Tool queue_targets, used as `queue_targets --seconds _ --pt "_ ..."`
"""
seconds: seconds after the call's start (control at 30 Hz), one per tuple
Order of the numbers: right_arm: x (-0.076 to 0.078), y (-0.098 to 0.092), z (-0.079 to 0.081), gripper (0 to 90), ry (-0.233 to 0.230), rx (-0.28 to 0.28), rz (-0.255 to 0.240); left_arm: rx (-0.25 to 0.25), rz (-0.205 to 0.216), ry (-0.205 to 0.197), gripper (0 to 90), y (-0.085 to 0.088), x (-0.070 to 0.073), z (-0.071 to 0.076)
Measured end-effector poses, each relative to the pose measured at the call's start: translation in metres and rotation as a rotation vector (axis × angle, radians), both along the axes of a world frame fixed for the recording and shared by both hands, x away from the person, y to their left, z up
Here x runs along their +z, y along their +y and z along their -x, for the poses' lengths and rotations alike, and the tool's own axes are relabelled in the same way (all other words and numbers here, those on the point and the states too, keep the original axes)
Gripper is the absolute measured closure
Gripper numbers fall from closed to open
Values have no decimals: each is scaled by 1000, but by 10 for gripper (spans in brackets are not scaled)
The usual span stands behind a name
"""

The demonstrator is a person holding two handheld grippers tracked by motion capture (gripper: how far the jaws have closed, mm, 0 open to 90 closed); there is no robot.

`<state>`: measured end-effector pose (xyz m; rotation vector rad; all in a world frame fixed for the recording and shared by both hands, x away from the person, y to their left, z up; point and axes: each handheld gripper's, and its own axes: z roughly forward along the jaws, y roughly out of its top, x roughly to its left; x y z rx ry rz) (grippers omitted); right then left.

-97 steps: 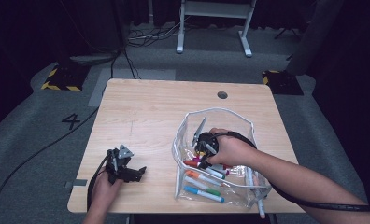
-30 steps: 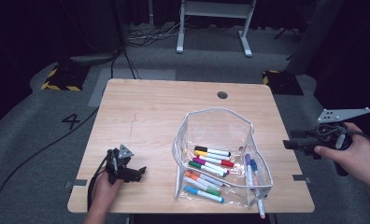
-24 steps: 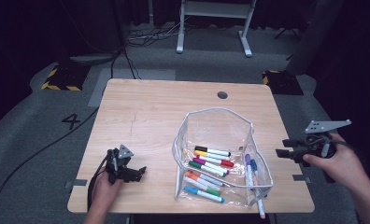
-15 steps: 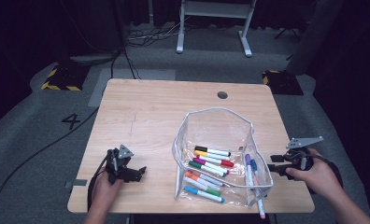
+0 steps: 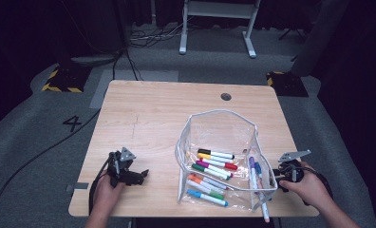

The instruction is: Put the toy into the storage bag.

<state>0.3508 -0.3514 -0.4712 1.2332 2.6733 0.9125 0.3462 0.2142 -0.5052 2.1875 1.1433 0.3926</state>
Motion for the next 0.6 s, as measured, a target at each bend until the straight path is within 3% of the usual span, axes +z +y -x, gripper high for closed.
queue_targets --seconds 0.23,0.47,0.6 --pt "-5 -7 1 478 -22 -14 41 1 4 0 0 0 0 0" --pt "0 -14 5 756 -51 -34 173 1 4 0 0 0 0 0" --pt "1 -17 4 768 -32 -88 179 1 1 1 0 0 0 0"
